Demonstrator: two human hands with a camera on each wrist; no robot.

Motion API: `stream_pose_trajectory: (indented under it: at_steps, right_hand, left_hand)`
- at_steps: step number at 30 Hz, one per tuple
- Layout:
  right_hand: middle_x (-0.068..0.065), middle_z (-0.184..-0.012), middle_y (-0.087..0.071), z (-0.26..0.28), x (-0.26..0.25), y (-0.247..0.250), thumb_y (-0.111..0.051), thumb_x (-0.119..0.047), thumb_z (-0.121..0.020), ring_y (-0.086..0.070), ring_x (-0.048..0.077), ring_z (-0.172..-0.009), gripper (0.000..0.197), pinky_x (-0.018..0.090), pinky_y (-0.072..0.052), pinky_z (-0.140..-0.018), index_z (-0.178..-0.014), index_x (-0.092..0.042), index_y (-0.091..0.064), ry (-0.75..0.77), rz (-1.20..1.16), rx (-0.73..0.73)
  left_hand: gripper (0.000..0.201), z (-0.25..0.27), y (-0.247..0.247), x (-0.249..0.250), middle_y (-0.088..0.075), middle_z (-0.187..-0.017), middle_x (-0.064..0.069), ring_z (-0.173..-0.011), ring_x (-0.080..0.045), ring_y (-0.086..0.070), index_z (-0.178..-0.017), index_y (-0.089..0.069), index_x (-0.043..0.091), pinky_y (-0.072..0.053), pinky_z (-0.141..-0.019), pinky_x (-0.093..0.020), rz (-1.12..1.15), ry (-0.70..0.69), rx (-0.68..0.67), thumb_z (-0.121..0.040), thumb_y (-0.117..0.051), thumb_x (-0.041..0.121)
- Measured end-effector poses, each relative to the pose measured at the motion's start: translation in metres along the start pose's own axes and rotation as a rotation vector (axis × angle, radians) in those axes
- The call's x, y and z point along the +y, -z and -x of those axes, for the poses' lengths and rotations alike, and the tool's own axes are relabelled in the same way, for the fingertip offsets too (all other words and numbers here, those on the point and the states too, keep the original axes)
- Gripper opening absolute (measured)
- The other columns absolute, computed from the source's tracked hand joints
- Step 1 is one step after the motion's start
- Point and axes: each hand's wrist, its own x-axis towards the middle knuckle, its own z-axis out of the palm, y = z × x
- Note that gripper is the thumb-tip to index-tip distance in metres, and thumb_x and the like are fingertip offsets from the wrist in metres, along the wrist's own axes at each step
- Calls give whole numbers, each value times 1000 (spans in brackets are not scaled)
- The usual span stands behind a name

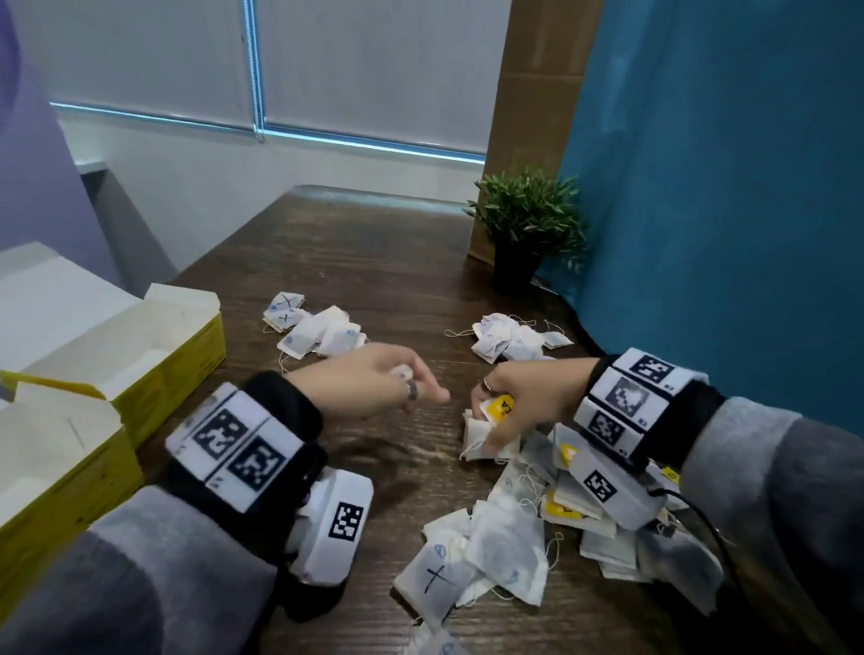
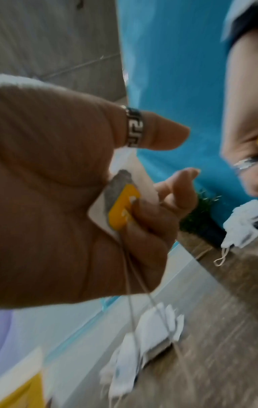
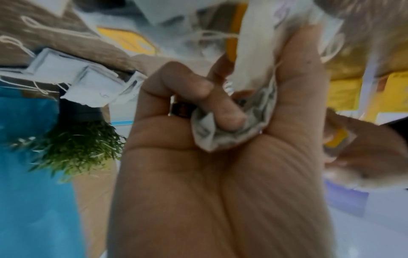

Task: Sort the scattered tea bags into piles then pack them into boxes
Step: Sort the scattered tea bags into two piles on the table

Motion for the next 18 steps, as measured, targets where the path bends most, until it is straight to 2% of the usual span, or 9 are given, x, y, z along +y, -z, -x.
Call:
stream_pose_trajectory:
  at_steps: [3,5,7,9,11,13,14,16,18]
  right_hand:
    - [-3,-72,-53,7,10,11,-74,-39,-75,-48,14,-67,23,29,-42,-62,-76,-26,-55,1,-114,72]
    - [-6,-68,-50,10,20,16,-70,-39,-79,-45,12,-65,23,27,-39,-64,-71,-27,-53,0,-168,169]
    - [-5,-70,-53,11,31,19,-68,-39,-81,-46,13,-67,19,28,-39,-67,-72,-28,-56,-30,-235,244]
    - [1,-73,-55,12,42,21,-68,-37,-81,-47,17,-64,15,29,-40,-63,-76,-26,-59,-68,-326,298]
    - [3,-70,-51,14,47,21,-68,-32,-82,-42,15,-53,14,25,-37,-52,-77,-24,-58,-103,-419,361]
    - [3,-65,-48,16,50,20,-69,-29,-82,-39,13,-48,15,22,-34,-46,-76,-23,-57,-104,-493,419]
    - [3,-65,-47,16,51,20,-69,-29,-81,-39,12,-48,15,22,-34,-46,-77,-22,-57,-99,-518,433]
    - [3,-65,-47,15,50,19,-70,-28,-81,-39,11,-47,15,22,-34,-47,-77,-20,-58,-82,-565,437]
    - [0,-58,-45,12,49,17,-71,-27,-80,-38,8,-39,16,19,-32,-42,-78,-18,-57,-66,-608,449]
  left_hand:
    - [11,-10,-19,17,-67,-84,8,-72,-3,-55,-77,-66,25,-43,-69,-13,-263,-7,-111,-86,-61,27]
    - [12,-18,-30,24,-71,-97,1,-79,-11,-58,-85,-69,19,-48,-81,-24,-375,21,-179,-87,-59,24]
    - [24,-25,-45,29,-72,-102,-3,-86,-17,-60,-95,-70,10,-49,-85,-31,-477,59,-252,-86,-59,29]
    - [36,-30,-61,34,-70,-91,-3,-83,-18,-57,-91,-68,8,-47,-77,-32,-600,96,-316,-84,-61,43]
    - [41,-33,-74,41,-59,-77,-2,-77,-19,-53,-87,-61,10,-42,-63,-29,-724,105,-304,-82,-62,51]
    - [40,-34,-84,48,-49,-67,-1,-68,-19,-49,-84,-52,10,-35,-50,-25,-781,77,-269,-82,-63,49]
    - [39,-35,-87,50,-46,-66,0,-66,-18,-48,-84,-50,10,-34,-48,-24,-793,67,-266,-82,-64,47]
    - [35,-39,-93,54,-44,-66,0,-66,-18,-47,-82,-50,9,-32,-46,-23,-813,58,-290,-84,-65,40]
    - [28,-42,-96,54,-45,-67,0,-73,-18,-48,-84,-53,9,-31,-48,-21,-804,58,-330,-86,-65,34]
